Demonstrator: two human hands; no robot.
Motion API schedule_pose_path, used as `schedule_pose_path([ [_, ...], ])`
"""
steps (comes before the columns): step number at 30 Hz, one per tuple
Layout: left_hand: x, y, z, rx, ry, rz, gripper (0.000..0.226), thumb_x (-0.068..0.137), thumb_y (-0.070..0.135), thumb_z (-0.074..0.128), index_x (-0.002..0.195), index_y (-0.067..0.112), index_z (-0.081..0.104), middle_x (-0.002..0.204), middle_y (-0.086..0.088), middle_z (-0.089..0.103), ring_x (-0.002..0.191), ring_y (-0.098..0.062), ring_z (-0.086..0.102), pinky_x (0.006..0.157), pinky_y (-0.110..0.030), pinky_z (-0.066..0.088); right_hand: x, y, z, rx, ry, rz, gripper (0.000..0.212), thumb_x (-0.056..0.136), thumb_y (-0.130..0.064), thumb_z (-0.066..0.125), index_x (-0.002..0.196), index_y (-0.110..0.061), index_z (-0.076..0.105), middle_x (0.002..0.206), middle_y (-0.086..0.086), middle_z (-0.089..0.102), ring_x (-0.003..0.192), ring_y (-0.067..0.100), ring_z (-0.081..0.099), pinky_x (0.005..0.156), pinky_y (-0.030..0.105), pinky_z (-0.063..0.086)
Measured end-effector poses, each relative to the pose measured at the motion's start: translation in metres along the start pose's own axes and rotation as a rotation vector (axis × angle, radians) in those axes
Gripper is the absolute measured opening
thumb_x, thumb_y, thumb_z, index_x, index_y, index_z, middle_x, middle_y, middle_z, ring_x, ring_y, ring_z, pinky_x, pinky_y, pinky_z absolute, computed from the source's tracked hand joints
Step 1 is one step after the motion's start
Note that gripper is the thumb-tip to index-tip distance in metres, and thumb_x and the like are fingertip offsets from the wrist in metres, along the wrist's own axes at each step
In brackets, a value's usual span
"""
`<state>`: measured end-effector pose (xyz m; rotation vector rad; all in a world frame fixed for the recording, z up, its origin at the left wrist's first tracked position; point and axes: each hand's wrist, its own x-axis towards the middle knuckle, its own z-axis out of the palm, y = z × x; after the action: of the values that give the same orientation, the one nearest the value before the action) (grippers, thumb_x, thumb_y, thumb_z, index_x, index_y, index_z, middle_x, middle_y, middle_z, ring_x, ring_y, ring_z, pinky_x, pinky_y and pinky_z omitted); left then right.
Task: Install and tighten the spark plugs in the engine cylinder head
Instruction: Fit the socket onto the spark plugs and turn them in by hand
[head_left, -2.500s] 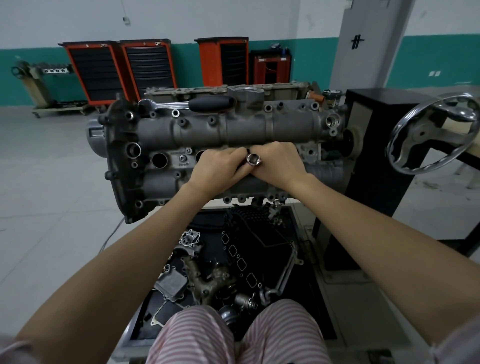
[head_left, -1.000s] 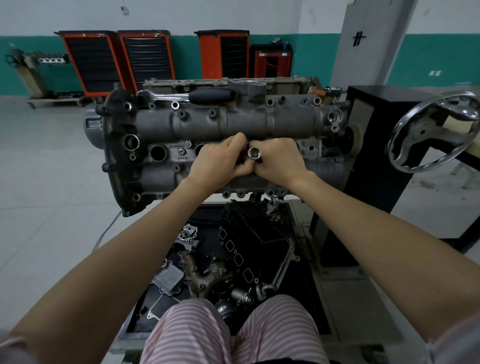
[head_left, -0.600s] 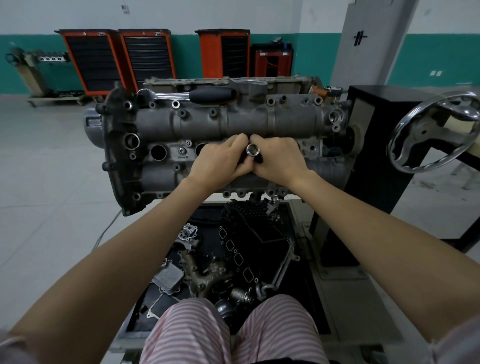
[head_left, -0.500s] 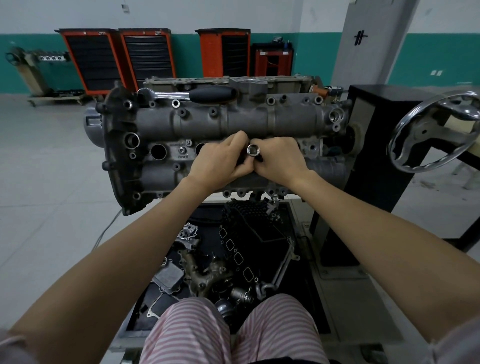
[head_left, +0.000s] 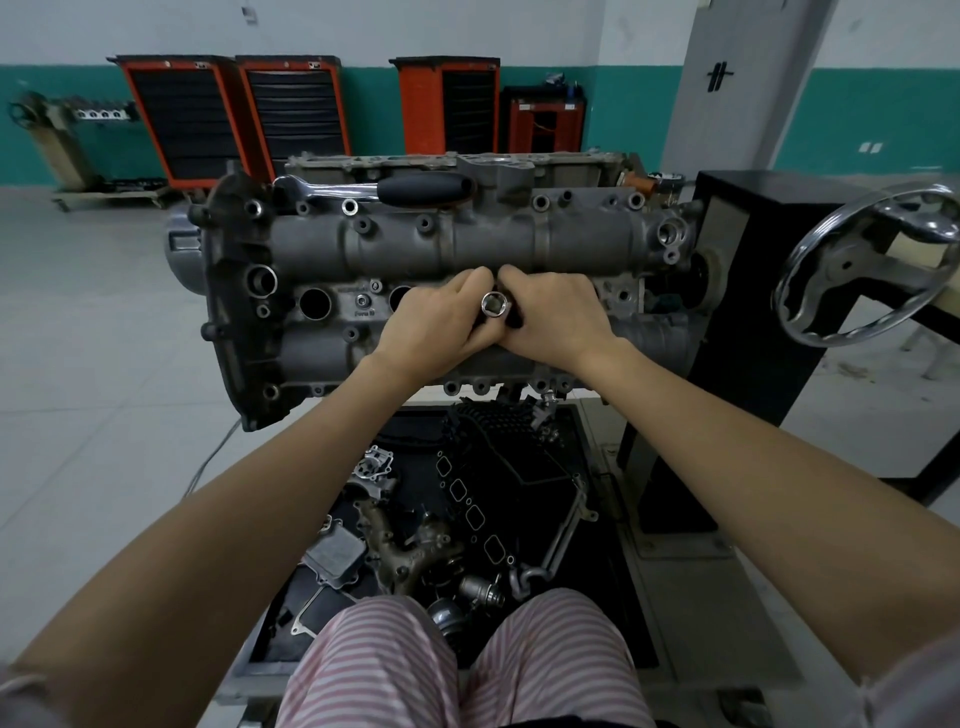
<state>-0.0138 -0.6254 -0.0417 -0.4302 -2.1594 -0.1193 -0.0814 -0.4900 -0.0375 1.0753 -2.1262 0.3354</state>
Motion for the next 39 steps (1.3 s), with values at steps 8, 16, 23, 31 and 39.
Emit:
schedule_pose_path([
  [8,0.0002,0.0015,-0.0023,-0.036,0.028,0.001,0.035,0.082,0.030,0.049,0.071,-0.003,0.051,0.061,-0.014,0.055,0.039,-0.033,0.050,0.038,-0.027,0.032,-0.0043,-0.0029,-0.0058,0.114,0.185,-0.104,0.015,0.067,-0.012,0.063,0.056,-0.004,0.057,0.046,0.012,0.057,0.037,0.031,0.053,0.037,0.026,0.037],
  [16,0.0002,0.0003,0.0003,0.005,0.013,-0.039,0.037,0.086,0.030,0.044,0.070,-0.001,0.054,0.062,-0.016,0.058,0.043,-0.037,0.054,0.040,-0.031,0.035,-0.0032,-0.0027,-0.0041,0.067,0.059,-0.040,0.013,0.075,-0.017,0.063,0.073,-0.004,0.060,0.062,0.014,0.064,0.056,0.036,0.060,0.047,0.033,0.038],
  [23,-0.0012,0.0029,-0.0012,-0.019,0.024,0.019,0.041,0.086,0.027,0.041,0.073,-0.008,0.055,0.067,-0.020,0.056,0.036,-0.035,0.049,0.033,-0.032,0.037,-0.0009,-0.0015,-0.0017,0.016,0.005,-0.013,0.024,0.078,-0.029,0.054,0.083,-0.006,0.055,0.070,0.013,0.065,0.066,0.038,0.060,0.050,0.032,0.029],
  [31,-0.0005,-0.0007,0.0008,0.001,-0.009,-0.040,0.026,0.079,0.016,0.069,0.069,-0.002,0.053,0.063,-0.015,0.053,0.042,-0.034,0.050,0.037,-0.031,0.035,-0.0031,-0.0043,-0.0054,0.057,0.123,-0.030,0.020,0.057,-0.007,0.075,0.054,-0.007,0.055,0.043,0.012,0.054,0.036,0.031,0.052,0.038,0.024,0.034],
  [39,-0.0010,0.0002,-0.0003,0.022,0.033,0.028,0.035,0.084,0.025,0.045,0.074,-0.005,0.059,0.068,-0.018,0.057,0.038,-0.033,0.051,0.033,-0.030,0.036,-0.0005,-0.0031,-0.0025,0.032,0.061,0.021,0.021,0.069,-0.021,0.066,0.072,-0.004,0.054,0.056,0.014,0.062,0.050,0.038,0.058,0.047,0.027,0.027],
])
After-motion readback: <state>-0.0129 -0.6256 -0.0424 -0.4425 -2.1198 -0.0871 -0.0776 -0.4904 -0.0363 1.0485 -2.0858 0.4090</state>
